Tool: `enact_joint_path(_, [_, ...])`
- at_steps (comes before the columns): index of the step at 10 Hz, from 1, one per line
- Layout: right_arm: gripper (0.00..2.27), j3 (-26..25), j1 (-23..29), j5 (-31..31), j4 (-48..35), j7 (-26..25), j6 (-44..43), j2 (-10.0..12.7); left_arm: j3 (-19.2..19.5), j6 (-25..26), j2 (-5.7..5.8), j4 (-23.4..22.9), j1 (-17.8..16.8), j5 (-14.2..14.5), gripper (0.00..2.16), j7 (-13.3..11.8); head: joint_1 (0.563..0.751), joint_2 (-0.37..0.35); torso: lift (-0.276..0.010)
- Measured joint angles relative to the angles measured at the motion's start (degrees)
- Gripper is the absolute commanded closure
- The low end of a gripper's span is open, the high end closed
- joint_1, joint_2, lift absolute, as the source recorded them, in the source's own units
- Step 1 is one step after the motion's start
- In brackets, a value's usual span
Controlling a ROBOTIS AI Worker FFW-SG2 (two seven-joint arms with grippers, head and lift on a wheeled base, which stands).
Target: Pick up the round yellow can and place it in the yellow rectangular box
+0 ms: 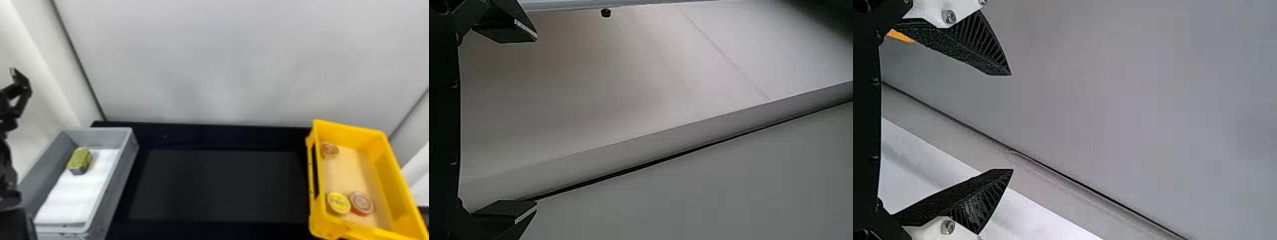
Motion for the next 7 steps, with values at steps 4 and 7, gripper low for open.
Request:
enact_joint_path(4, [0.09,0.0,-0.7,-4.2,-3.7,-8.9,-4.5,-0.9,0.0,0.0,0.0,0.0,0.0,0.0,0.1,0.0,0.694,0.014,-0.06])
enact_joint_path(7, [0.1,-1.3,-1.4,-8.8,-5.4,-14.3,-8.0,-1.8,0.0,0.0,0.0,0.0,0.1,0.0,0.1,0.1,0.694,0.014,-0.06])
